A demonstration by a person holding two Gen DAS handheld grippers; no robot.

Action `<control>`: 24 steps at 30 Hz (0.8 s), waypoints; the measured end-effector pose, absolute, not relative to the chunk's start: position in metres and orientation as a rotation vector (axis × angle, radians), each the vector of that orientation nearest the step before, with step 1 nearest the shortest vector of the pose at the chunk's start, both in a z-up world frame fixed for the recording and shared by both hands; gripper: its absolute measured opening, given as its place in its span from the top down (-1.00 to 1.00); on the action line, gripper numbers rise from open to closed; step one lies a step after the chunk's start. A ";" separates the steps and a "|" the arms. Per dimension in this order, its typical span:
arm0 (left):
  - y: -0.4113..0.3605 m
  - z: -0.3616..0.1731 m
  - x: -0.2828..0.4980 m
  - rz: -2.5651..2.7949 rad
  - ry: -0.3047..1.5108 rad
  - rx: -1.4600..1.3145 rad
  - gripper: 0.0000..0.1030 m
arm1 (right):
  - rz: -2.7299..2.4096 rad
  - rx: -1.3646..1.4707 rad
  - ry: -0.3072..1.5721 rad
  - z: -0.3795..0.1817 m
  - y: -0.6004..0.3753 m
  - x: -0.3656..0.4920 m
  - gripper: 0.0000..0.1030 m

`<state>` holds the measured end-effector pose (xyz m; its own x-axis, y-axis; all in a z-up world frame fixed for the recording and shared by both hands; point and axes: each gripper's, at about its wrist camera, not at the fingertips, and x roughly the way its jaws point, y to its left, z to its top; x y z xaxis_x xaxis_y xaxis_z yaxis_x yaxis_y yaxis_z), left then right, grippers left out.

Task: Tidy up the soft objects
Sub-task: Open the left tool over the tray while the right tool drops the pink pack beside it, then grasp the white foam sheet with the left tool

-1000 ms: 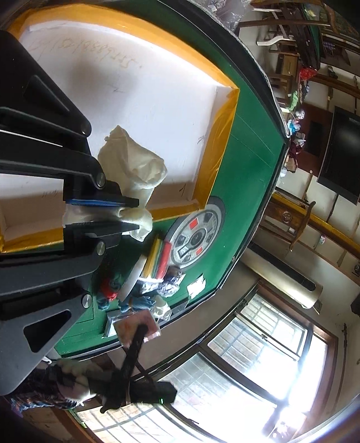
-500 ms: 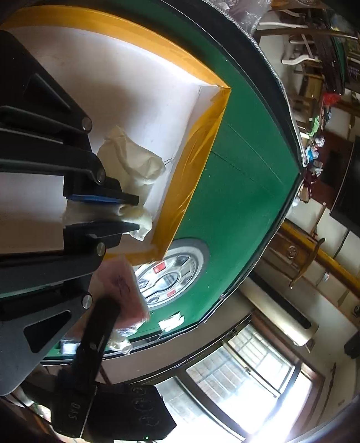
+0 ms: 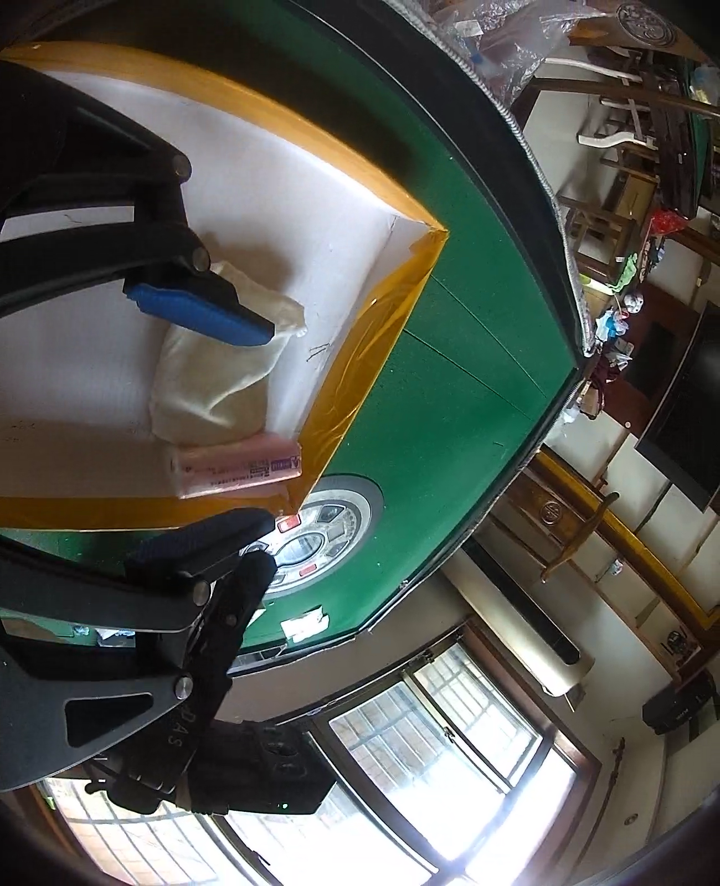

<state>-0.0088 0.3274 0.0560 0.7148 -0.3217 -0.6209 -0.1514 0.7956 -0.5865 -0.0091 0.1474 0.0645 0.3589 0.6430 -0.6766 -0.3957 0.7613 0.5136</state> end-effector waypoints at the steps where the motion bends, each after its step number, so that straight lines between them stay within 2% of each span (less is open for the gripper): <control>1: 0.326 0.058 -0.010 -0.102 0.778 -0.658 -0.19 | 0.670 0.267 0.977 0.070 0.140 -0.015 0.14; 3: 0.323 0.062 -0.015 -0.099 0.773 -0.651 -0.21 | 0.644 0.233 0.939 0.078 0.130 -0.020 0.10; 6: 0.314 0.066 -0.022 -0.112 0.775 -0.644 -0.21 | 0.597 0.201 0.884 0.088 0.096 -0.036 -0.05; 10: 0.292 0.072 -0.030 -0.157 0.784 -0.619 -0.39 | 0.509 0.218 0.828 0.091 0.041 -0.056 -0.07; 18: 0.201 0.069 -0.028 -0.289 0.892 -0.529 -0.39 | 0.369 0.294 0.816 0.061 -0.049 -0.075 -0.09; 24: 0.145 0.043 -0.022 -0.330 0.999 -0.584 -0.39 | 0.329 0.333 0.790 0.037 -0.090 -0.075 -0.09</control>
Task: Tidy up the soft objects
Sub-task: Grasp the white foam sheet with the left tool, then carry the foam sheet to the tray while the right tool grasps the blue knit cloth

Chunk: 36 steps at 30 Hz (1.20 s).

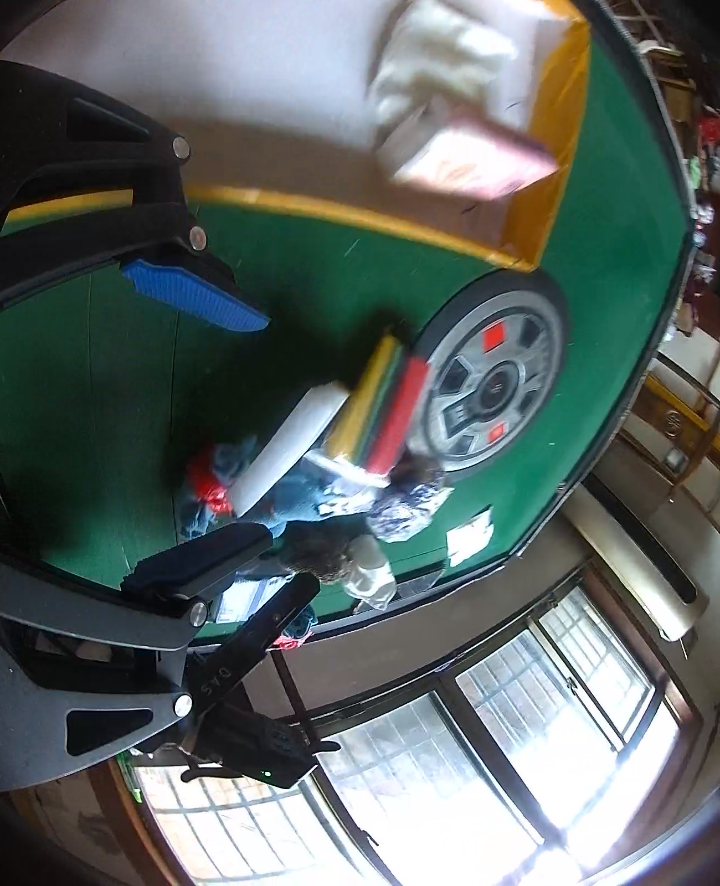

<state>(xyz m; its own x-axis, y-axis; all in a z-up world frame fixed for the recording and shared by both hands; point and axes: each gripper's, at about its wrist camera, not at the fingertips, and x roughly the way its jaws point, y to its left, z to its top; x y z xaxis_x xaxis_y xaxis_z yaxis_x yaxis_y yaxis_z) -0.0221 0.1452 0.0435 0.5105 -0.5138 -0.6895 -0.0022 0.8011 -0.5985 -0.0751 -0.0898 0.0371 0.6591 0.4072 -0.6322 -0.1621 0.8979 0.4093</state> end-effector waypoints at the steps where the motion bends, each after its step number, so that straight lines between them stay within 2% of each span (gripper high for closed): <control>1: 0.138 0.040 -0.021 -0.330 1.010 -0.595 -0.39 | 0.327 0.340 0.788 0.033 -0.094 -0.074 -0.08; 11: 0.107 0.016 0.000 -0.279 1.048 -0.651 -0.35 | 0.341 0.356 0.774 0.023 -0.104 -0.082 -0.08; 12: 0.102 0.016 0.002 -0.273 1.040 -0.638 -0.28 | 0.344 0.353 0.776 0.023 -0.103 -0.083 -0.08; 13: 0.098 0.016 0.005 -0.277 1.029 -0.615 0.17 | 0.345 0.349 0.777 0.023 -0.102 -0.084 -0.08; 14: 0.094 0.017 0.007 -0.288 1.023 -0.590 0.33 | 0.346 0.345 0.776 0.023 -0.101 -0.085 -0.08; 15: 0.091 0.017 0.009 -0.306 1.023 -0.577 0.38 | 0.348 0.341 0.774 0.023 -0.101 -0.086 -0.08; 17: 0.092 0.016 0.011 -0.336 1.027 -0.581 0.63 | 0.349 0.333 0.774 0.024 -0.098 -0.086 -0.09; 19: 0.095 0.019 0.009 -0.345 1.013 -0.562 0.75 | 0.350 0.326 0.779 0.024 -0.095 -0.085 -0.09; 25: 0.117 0.043 -0.009 -0.367 0.927 -0.562 0.78 | 0.368 0.295 0.784 0.024 -0.085 -0.085 -0.17; 36: 0.181 0.078 -0.075 -0.352 0.787 -0.587 0.77 | 0.341 0.289 0.815 0.024 -0.081 -0.087 -0.18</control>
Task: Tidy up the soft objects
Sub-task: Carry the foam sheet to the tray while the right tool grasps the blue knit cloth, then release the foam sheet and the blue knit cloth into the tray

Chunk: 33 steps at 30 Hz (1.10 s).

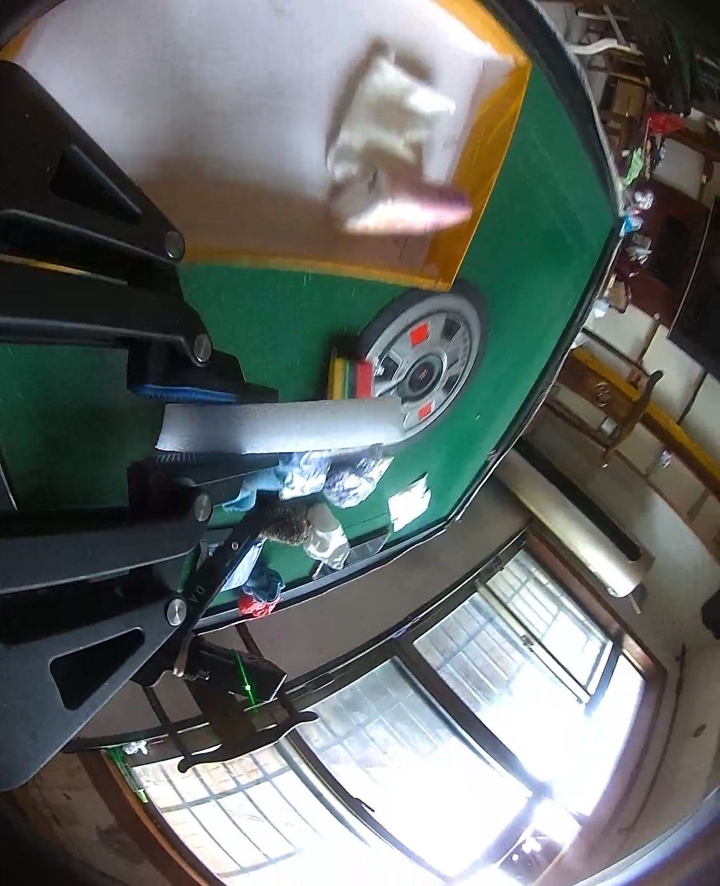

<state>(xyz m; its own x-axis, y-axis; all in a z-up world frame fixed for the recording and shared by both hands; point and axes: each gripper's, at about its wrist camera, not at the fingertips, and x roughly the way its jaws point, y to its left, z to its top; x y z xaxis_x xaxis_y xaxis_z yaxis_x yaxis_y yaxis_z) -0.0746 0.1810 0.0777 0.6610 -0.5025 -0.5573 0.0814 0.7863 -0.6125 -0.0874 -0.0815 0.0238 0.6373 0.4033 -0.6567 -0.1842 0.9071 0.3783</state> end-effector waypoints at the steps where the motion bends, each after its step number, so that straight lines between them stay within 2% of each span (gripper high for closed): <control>1: 0.189 0.079 -0.080 -0.340 0.775 -0.589 0.77 | 0.345 0.292 0.819 0.025 -0.081 -0.088 -0.18; 6: 0.245 0.085 -0.111 -0.190 0.710 -0.583 0.77 | 0.390 0.211 0.870 0.029 -0.058 -0.083 -0.18; 12: 0.292 0.075 -0.133 -0.079 0.681 -0.648 0.77 | 0.388 -0.044 0.934 0.022 -0.003 -0.073 -0.15; 13: 0.296 0.073 -0.135 -0.071 0.680 -0.656 0.77 | 0.378 -0.075 0.940 0.019 0.004 -0.072 -0.01; 14: 0.298 0.071 -0.136 -0.069 0.680 -0.661 0.77 | 0.369 -0.097 0.946 0.017 0.008 -0.071 0.23; 17: 0.304 0.067 -0.139 -0.070 0.676 -0.665 0.77 | 0.357 -0.097 0.944 0.017 0.007 -0.073 0.36; 21: 0.313 0.063 -0.141 -0.071 0.666 -0.671 0.77 | 0.347 -0.054 0.923 0.029 -0.005 -0.080 0.39; 27: 0.327 0.061 -0.130 -0.045 0.689 -0.665 0.77 | 0.377 0.046 0.826 0.080 -0.015 -0.088 0.39; 33: 0.340 0.057 -0.088 0.028 0.776 -0.548 0.77 | 0.566 0.131 0.859 0.101 0.031 -0.081 0.38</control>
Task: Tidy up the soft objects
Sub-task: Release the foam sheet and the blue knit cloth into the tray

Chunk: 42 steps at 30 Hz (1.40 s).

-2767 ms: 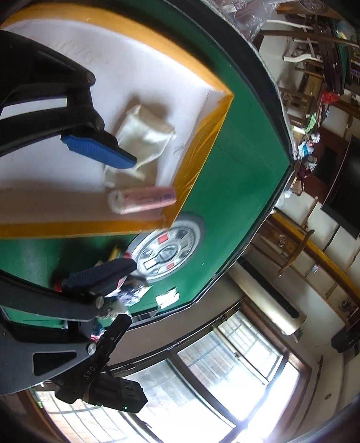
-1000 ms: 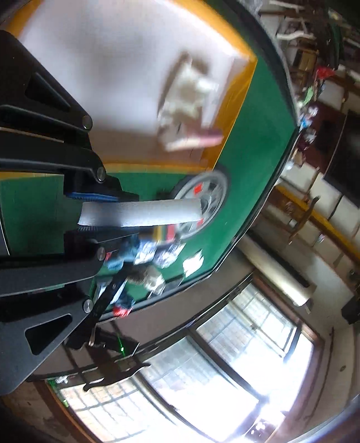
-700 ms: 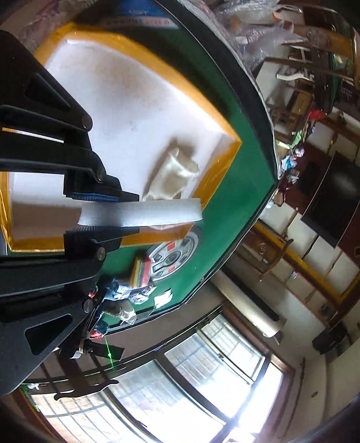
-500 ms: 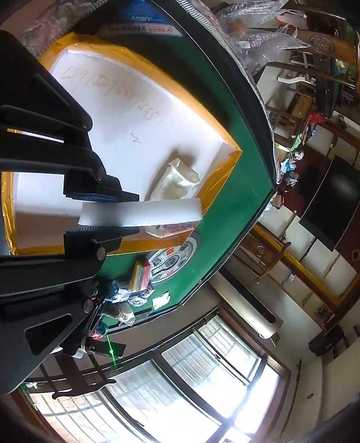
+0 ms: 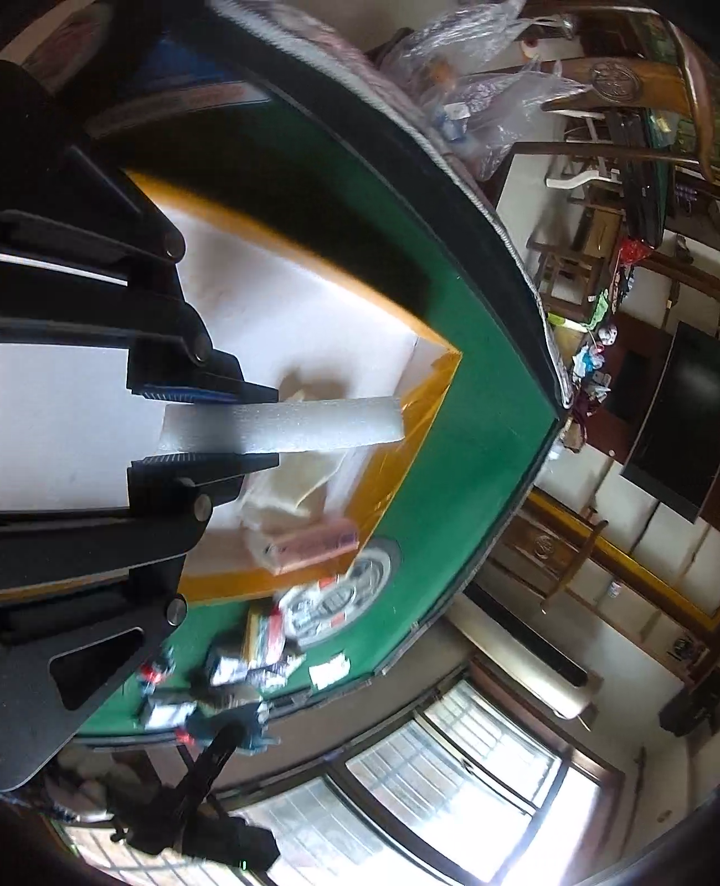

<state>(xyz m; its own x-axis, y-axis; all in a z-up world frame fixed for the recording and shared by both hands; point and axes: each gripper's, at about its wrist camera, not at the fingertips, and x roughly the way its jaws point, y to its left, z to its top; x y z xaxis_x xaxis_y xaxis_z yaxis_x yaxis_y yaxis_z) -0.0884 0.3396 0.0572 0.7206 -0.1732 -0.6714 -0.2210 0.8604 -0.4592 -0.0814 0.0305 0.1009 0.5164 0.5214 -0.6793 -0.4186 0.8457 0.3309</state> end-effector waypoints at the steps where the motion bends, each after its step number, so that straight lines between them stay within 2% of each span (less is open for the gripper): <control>1: 0.342 0.055 -0.080 0.039 0.788 -0.533 0.77 | 0.601 0.142 0.882 0.098 0.044 -0.081 0.38; 9: 0.352 0.040 -0.027 0.092 0.852 -0.438 0.74 | 0.775 0.091 1.016 0.068 0.156 -0.071 0.38; 13: 0.357 0.029 -0.018 0.098 0.905 -0.476 0.40 | 0.841 0.086 1.113 0.050 0.200 -0.060 0.38; 18: 0.364 0.033 -0.026 0.083 0.907 -0.541 0.36 | 0.870 0.097 1.271 0.019 0.241 -0.042 0.38; 22: 0.371 0.054 -0.050 0.088 0.826 -0.551 -0.06 | 0.822 0.104 1.288 0.014 0.257 -0.026 0.38; 30: 0.386 0.065 -0.085 0.074 0.745 -0.605 -0.07 | 0.685 0.072 1.209 0.019 0.267 -0.009 0.34; 35: 0.386 0.062 -0.090 0.061 0.752 -0.634 -0.07 | 0.720 0.119 1.183 0.028 0.262 -0.011 0.00; 42: 0.377 0.056 -0.098 0.044 0.767 -0.662 -0.09 | 0.736 0.206 1.054 0.073 0.191 -0.029 -0.09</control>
